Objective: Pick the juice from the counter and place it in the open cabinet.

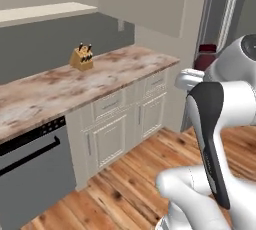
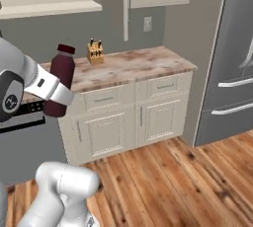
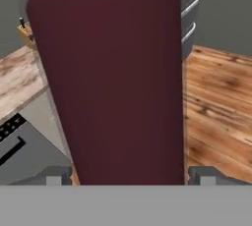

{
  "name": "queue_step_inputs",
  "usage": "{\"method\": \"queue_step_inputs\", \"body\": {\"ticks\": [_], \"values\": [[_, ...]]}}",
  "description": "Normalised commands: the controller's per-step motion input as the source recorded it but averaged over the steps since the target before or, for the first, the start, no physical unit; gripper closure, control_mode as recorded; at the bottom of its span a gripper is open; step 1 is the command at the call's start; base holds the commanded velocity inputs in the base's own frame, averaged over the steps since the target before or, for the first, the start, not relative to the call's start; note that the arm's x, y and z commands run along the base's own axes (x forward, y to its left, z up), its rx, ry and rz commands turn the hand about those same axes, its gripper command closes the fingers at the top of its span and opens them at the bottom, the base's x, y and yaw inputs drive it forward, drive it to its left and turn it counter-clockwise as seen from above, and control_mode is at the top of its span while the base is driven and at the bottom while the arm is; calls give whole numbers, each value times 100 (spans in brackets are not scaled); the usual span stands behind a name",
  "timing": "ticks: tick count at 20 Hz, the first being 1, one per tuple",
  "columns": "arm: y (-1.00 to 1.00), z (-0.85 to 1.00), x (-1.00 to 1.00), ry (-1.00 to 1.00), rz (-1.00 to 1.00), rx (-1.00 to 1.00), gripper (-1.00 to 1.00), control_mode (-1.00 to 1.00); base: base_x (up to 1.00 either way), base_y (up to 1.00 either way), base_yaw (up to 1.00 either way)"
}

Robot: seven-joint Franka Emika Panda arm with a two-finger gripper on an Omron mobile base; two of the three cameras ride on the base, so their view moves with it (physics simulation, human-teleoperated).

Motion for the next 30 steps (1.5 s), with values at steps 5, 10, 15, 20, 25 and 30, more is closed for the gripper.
{"method": "queue_step_inputs", "body": {"ticks": [5, 10, 15, 20, 25, 30], "values": [[0, 0, 0, 0, 0, 0, 100, 100, 55, 90, 19], [0, 0, 0, 0, 0, 0, 100, 100, 100, 20, 37], [0, 0, 0, 0, 0, 0, 100, 100, 100, -3, 36], [0, 0, 0, 0, 0, 0, 100, 100, 72, -54, 20], [0, 0, 0, 0, 0, 0, 100, 100, 35, -75, 14], [0, 0, 0, 0, 0, 0, 100, 100, 39, 30, 40]]}}
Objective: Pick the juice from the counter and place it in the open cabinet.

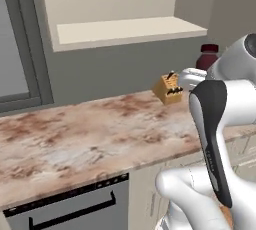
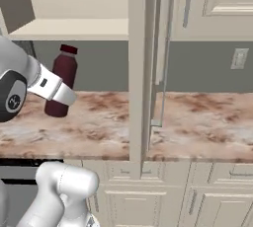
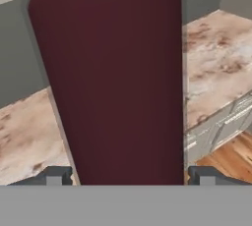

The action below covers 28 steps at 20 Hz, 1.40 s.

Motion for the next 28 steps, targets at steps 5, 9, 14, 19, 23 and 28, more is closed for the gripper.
{"method": "queue_step_inputs", "body": {"ticks": [5, 9, 14, 19, 23, 28], "values": [[0, 0, 0, 0, 0, 0, 100, 100, 33, 77, 35], [0, 0, 0, 0, 0, 0, 100, 100, 100, 63, 11], [0, 0, 0, 0, 0, 0, 100, 100, 66, -8, -21], [0, 0, 0, 0, 0, 0, 100, 100, 4, 0, -6], [0, 0, 0, 0, 0, 0, 100, 100, 0, 0, 0], [0, 0, -1, 0, 0, 0, 100, -100, 0, 0, 0]]}}
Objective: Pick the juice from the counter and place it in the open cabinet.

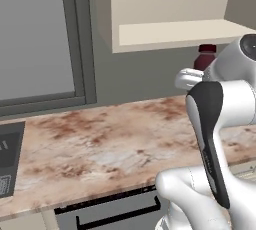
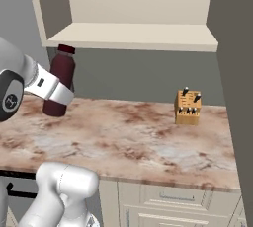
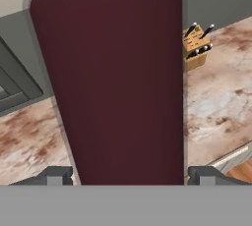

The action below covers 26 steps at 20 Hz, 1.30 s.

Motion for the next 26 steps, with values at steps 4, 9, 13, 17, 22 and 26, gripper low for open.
{"method": "queue_step_inputs", "body": {"ticks": [4, 9, 13, 17, 22, 26], "values": [[0, 4, -33, -10, 0, 0, 100, -100, 0, 0, 0], [-3, 32, -48, -19, 0, 0, 100, -100, 0, 0, 0], [-18, 46, -16, -7, 4, 0, 100, -100, 0, 0, 0], [-50, 61, 4, -4, 17, -3, 100, -100, 0, 0, 0], [-32, 80, 4, 0, 8, -3, 100, -100, 0, 0, 0], [-16, 75, 1, 0, 2, 0, 100, -100, 0, 0, 0]]}}
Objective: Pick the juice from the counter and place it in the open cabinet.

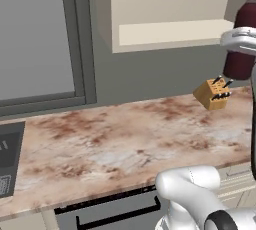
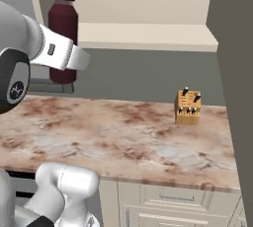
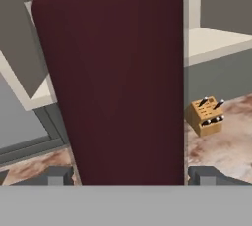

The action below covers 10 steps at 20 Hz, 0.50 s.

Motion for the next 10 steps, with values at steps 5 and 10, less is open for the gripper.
{"method": "queue_step_inputs", "body": {"ticks": [5, 10], "values": [[0, 15, 54, 0, 0, -2, 100, -100, 0, 0, 0], [0, -3, 54, 0, 0, 0, 100, -100, 0, 0, 0]]}}
